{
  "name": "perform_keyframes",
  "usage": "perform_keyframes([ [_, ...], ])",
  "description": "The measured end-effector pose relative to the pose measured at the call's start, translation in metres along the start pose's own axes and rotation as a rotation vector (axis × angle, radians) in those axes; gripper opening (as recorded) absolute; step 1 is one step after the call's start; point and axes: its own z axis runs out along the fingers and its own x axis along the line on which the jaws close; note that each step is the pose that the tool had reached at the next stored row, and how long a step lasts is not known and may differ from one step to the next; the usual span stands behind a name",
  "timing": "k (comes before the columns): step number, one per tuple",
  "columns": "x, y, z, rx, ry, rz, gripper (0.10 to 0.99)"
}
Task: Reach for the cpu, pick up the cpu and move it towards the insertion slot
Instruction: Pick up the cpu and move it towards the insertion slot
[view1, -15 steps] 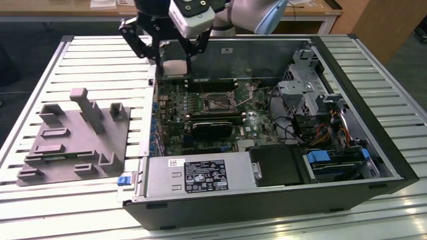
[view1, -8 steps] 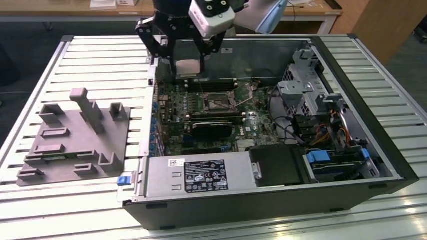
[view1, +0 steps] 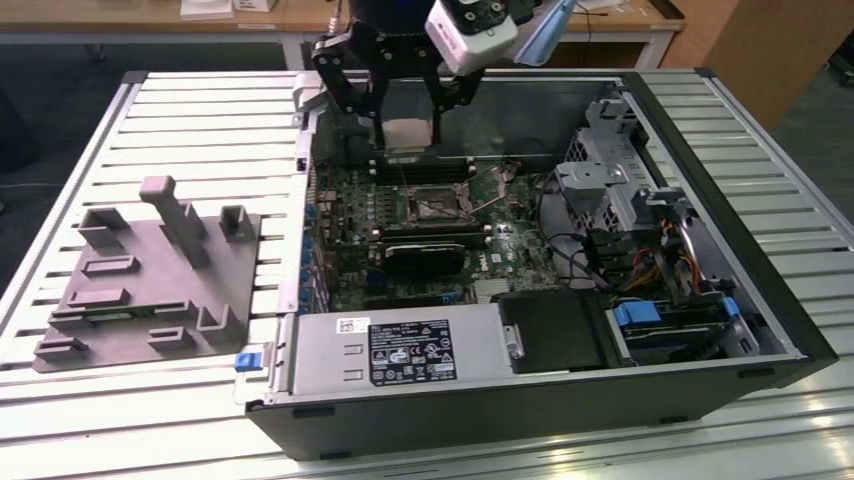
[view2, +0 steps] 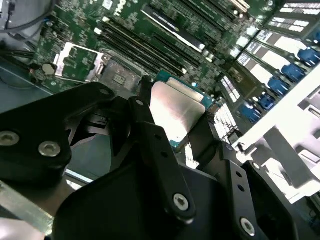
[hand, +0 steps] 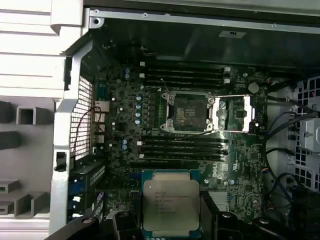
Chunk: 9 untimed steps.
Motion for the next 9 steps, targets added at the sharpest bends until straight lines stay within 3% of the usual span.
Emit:
perform_keyframes([
  [9,-0.0204,-0.0006,0.0119,0.000,0.0074,0.000,0.545],
])
